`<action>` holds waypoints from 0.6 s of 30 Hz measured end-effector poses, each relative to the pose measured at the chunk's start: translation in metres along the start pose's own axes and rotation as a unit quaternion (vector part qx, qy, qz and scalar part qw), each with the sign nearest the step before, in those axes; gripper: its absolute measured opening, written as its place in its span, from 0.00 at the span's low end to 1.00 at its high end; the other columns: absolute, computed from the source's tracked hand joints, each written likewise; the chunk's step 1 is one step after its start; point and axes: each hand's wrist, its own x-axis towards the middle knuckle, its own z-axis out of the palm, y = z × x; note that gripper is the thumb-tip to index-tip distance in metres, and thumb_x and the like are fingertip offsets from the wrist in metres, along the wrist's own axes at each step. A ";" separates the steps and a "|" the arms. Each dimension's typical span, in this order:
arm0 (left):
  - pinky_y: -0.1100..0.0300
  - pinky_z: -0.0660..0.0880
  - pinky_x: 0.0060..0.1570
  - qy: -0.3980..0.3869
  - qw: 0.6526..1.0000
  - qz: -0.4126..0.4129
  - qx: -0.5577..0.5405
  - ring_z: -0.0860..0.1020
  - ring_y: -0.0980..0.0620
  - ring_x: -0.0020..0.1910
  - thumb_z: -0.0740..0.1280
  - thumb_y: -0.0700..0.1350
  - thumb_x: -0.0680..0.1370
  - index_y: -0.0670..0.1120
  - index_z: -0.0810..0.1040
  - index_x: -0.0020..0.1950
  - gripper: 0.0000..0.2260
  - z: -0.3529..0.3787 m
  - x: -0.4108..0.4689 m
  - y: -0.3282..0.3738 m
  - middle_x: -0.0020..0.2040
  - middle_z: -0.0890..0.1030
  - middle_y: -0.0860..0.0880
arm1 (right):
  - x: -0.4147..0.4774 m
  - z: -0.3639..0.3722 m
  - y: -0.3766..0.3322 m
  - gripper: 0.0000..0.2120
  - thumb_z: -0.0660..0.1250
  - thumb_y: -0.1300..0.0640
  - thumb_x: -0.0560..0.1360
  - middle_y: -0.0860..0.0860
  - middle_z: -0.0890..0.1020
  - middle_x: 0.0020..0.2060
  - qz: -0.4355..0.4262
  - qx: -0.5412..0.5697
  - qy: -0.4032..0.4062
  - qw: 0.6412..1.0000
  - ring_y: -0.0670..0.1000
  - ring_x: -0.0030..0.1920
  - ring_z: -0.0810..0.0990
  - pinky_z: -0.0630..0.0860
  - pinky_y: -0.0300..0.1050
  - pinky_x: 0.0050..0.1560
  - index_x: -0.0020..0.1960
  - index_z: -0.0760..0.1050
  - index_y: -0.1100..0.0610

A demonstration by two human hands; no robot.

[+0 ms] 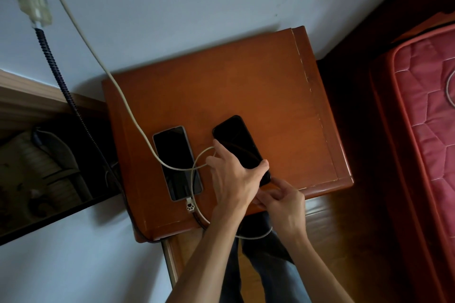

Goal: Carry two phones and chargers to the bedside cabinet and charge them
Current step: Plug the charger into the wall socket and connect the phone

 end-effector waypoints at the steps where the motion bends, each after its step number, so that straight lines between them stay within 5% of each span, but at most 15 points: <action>1: 0.55 0.78 0.48 0.002 1.000 0.002 0.004 0.78 0.42 0.53 0.74 0.67 0.63 0.45 0.46 0.79 0.57 0.001 0.000 0.001 0.66 0.66 0.37 | 0.002 0.000 -0.001 0.24 0.75 0.64 0.73 0.51 0.88 0.34 -0.001 -0.004 -0.001 1.000 0.51 0.37 0.88 0.85 0.47 0.45 0.68 0.76 0.61; 6: 0.55 0.78 0.48 0.013 0.999 0.028 0.042 0.77 0.43 0.53 0.75 0.65 0.63 0.44 0.45 0.79 0.58 0.000 0.003 -0.003 0.64 0.67 0.38 | 0.003 0.006 -0.003 0.16 0.73 0.65 0.74 0.48 0.87 0.33 -0.014 -0.076 -0.024 0.997 0.47 0.35 0.87 0.82 0.38 0.38 0.61 0.80 0.57; 10: 0.55 0.78 0.46 0.037 0.996 0.035 0.075 0.77 0.43 0.52 0.77 0.65 0.62 0.46 0.47 0.79 0.57 0.002 0.006 -0.008 0.61 0.68 0.40 | 0.008 0.012 -0.006 0.03 0.71 0.61 0.74 0.46 0.81 0.28 -0.040 -0.224 -0.035 0.973 0.41 0.29 0.79 0.70 0.30 0.30 0.48 0.79 0.57; 14: 0.55 0.78 0.43 0.084 0.992 0.042 0.085 0.77 0.44 0.51 0.77 0.66 0.61 0.46 0.51 0.77 0.56 0.005 0.010 -0.010 0.59 0.70 0.42 | 0.012 0.009 -0.014 0.08 0.69 0.52 0.77 0.50 0.83 0.34 -0.093 -0.336 -0.015 0.937 0.52 0.35 0.81 0.73 0.43 0.34 0.48 0.81 0.57; 18: 0.54 0.79 0.46 0.092 0.989 0.049 0.106 0.76 0.45 0.54 0.76 0.66 0.61 0.44 0.50 0.78 0.57 0.007 0.009 -0.014 0.61 0.69 0.43 | 0.014 0.008 -0.019 0.10 0.69 0.53 0.78 0.54 0.84 0.34 -0.084 -0.358 -0.029 0.929 0.56 0.35 0.82 0.79 0.53 0.37 0.45 0.81 0.59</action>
